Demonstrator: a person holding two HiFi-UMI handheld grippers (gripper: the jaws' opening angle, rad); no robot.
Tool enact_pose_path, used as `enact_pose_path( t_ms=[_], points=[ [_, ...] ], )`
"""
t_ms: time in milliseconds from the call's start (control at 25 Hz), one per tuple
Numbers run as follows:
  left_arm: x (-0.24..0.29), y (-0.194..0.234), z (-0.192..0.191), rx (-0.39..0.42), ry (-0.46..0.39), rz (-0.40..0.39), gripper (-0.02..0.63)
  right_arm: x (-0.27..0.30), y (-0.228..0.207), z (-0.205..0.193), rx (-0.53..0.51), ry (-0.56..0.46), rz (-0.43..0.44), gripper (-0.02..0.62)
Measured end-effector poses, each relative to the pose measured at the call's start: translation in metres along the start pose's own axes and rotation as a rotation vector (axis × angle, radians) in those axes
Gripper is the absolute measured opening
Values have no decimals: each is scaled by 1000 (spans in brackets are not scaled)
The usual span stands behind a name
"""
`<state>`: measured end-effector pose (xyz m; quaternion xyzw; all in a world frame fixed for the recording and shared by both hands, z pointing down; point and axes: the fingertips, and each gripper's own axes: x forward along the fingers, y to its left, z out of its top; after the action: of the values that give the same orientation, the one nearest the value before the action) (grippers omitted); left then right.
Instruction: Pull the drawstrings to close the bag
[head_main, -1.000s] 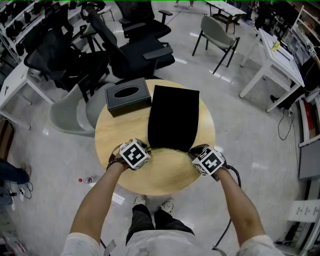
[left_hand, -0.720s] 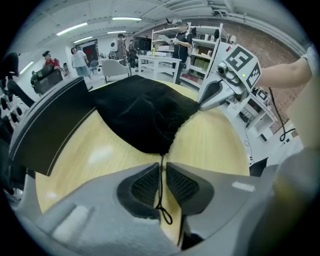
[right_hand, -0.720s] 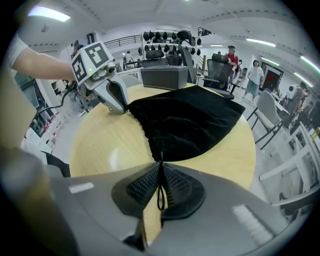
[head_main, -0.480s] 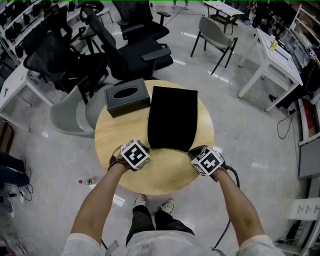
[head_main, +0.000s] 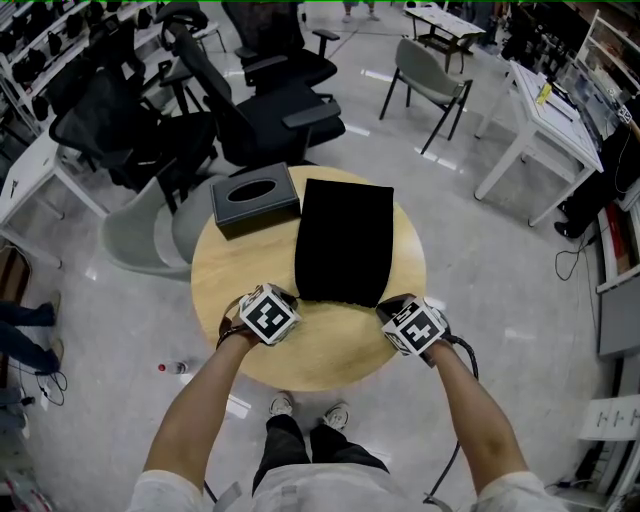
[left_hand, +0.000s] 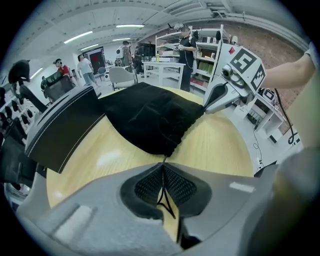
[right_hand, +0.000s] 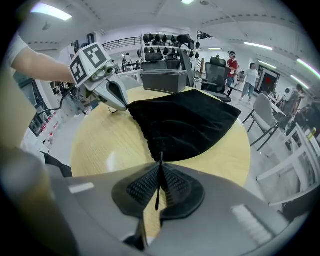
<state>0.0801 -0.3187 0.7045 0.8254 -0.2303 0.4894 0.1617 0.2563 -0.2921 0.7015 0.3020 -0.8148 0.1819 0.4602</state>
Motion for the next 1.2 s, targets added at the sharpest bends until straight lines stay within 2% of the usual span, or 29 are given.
enact_pose_path(
  t_ms=[400, 1200],
  points=[
    [-34, 7, 29, 23, -79, 80, 6, -28, -8, 20, 15, -65, -62, 9],
    [-106, 8, 84, 117, -233, 205, 6, -103, -17, 60, 75, -214, -230, 9]
  ],
)
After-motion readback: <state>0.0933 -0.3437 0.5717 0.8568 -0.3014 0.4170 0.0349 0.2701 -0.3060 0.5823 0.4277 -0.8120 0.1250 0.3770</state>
